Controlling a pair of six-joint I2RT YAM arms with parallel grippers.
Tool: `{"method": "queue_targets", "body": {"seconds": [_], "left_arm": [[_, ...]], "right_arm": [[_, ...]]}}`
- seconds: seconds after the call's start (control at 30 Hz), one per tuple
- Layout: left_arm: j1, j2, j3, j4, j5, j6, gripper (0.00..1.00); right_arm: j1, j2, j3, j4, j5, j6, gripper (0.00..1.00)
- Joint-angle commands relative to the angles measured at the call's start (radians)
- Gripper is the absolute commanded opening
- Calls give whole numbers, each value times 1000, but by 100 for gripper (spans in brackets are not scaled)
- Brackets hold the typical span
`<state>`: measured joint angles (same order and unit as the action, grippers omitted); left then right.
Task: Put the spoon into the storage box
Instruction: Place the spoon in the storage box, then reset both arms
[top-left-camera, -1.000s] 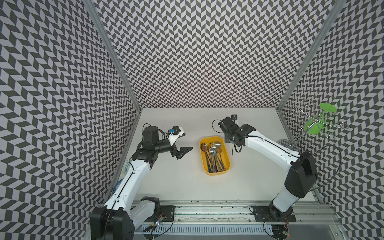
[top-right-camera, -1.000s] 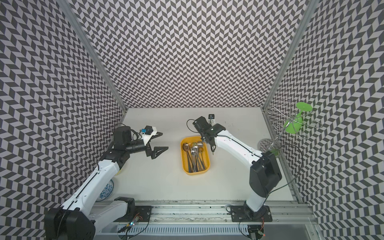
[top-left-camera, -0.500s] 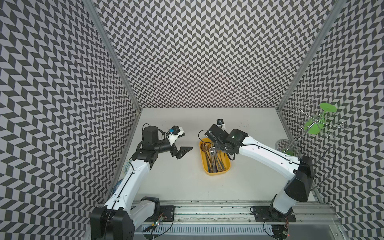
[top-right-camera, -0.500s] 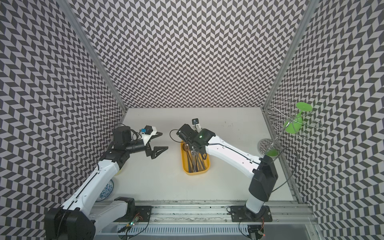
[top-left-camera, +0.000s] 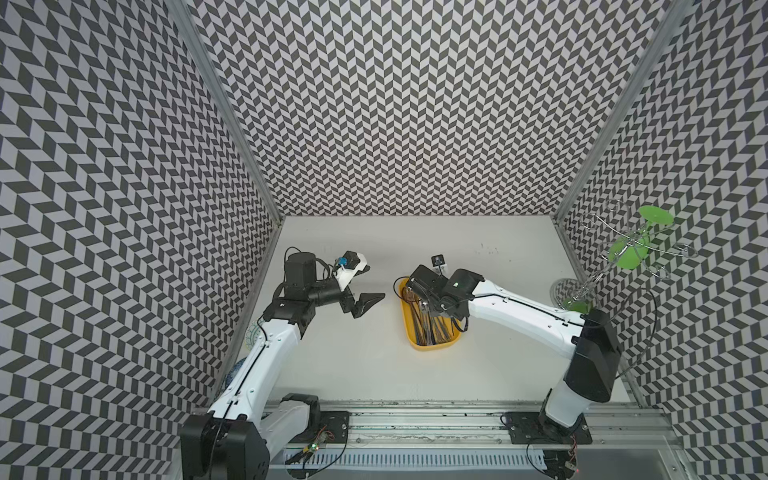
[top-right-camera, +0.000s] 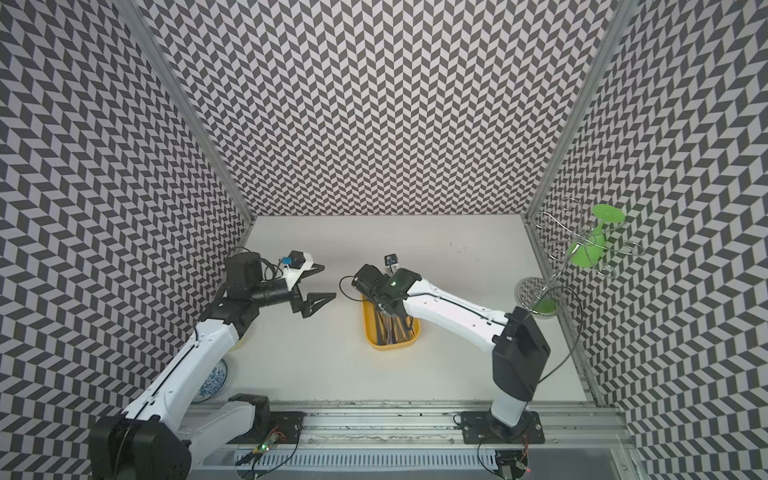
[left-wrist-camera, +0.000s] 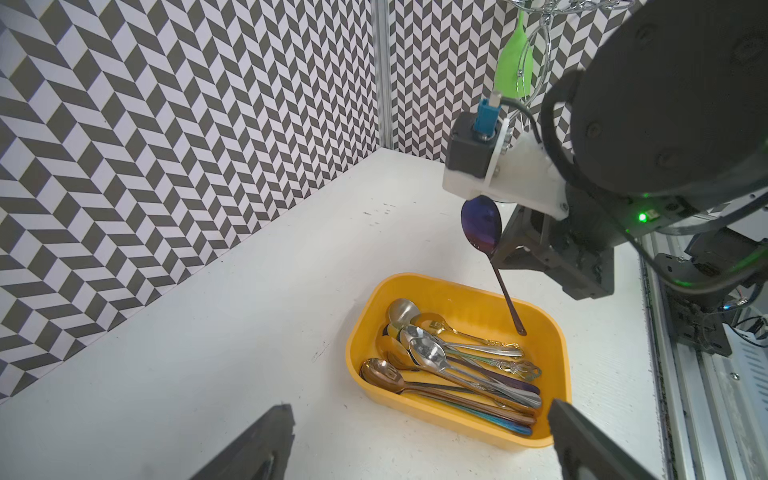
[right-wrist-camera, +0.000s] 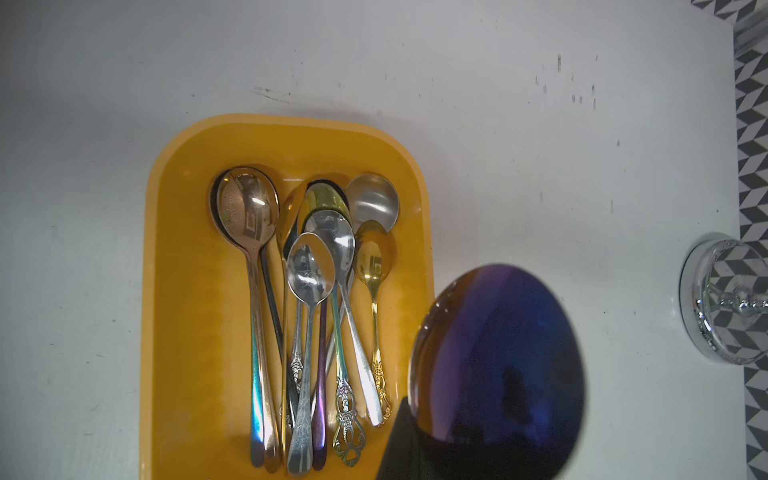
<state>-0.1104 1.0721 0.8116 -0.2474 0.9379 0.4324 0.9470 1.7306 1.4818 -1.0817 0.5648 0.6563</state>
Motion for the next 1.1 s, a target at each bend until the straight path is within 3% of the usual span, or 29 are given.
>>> {"method": "queue_targets", "body": {"seconds": [0.0,0.1,0.17,0.27,0.4,0.6,0.9,1.07], "left_arm": [[9,-20,-12,23,15,-6,100],[10,-16,3,7,9,-6,100],[10,-18,-1,16,11,-8,100],[11,-17,-11,22,5,-7,100],[14,-16,-8,34,-24,-21,100],[11,-6,-18,99,-139,-95,100],[9,-5,-29,186,-307,-183,100],[8,11,-22,249,-519,-327,100]], "right_arm": [[6,16,13,9,-3,9,26],[6,5,51,-6,33,20,47],[6,-12,57,-5,51,21,67],[4,-32,63,-5,91,5,83],[4,-74,40,7,167,12,96],[2,-184,-86,172,249,-82,100],[-12,-404,-389,601,382,-346,100],[-31,-529,-573,905,419,-539,100]]}}
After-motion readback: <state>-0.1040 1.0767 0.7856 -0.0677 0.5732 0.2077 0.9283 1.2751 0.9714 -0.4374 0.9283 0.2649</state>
